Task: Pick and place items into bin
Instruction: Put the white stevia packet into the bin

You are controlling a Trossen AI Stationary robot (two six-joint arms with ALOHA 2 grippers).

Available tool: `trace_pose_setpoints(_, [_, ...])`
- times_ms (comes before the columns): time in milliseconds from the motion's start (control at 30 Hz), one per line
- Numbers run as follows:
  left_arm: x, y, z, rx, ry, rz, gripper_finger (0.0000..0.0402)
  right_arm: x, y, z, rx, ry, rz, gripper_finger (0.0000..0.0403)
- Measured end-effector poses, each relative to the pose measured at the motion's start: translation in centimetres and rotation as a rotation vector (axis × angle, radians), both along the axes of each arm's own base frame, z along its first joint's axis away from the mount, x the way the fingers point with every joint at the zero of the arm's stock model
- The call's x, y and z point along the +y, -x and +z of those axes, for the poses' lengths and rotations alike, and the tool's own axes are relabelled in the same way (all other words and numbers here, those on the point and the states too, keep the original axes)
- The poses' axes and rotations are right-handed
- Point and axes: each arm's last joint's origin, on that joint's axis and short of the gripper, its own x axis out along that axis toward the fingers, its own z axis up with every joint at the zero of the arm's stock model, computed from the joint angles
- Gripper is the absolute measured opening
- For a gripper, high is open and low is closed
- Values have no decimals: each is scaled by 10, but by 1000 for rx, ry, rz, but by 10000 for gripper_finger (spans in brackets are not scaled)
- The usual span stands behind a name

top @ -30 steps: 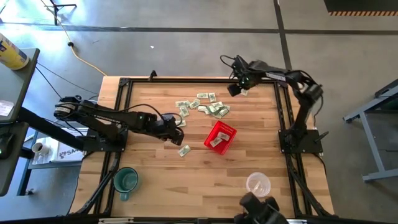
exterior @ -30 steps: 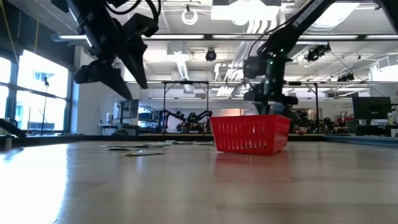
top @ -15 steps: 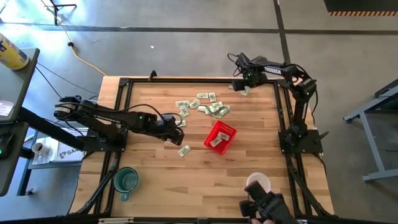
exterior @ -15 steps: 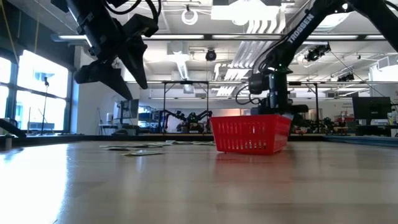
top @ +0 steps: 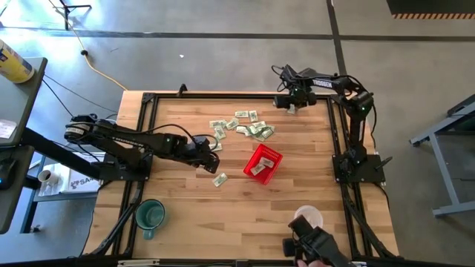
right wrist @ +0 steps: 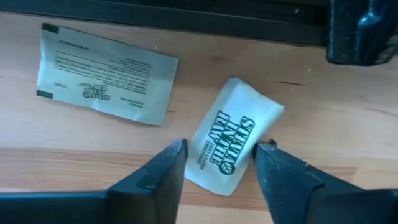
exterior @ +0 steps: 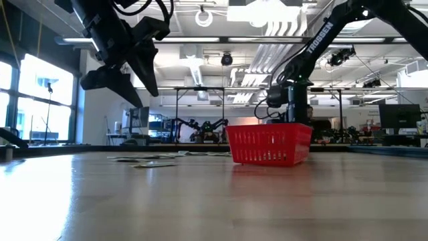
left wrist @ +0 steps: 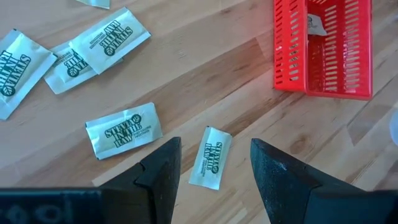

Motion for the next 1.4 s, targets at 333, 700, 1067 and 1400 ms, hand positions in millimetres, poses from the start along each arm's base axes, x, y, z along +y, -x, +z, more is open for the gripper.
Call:
trace_pose_setpoints(333, [0, 0, 0, 2, 1, 0, 225, -2, -1, -1, -4, 25, 34, 94])
trace_pose_setpoints(700, [0, 0, 0, 6, -17, -23, 225, 20, -8, 20, -14, -22, 241, 12])
trace_pose_setpoints(1067, [0, 0, 0, 12, -42, -57, 225, 136, -69, 90, -370, -186, 758, 10])
trace_pose_setpoints(1400, [0, 0, 0, 12, -39, -59, 225, 244, -122, 82, -411, -243, 1131, 45])
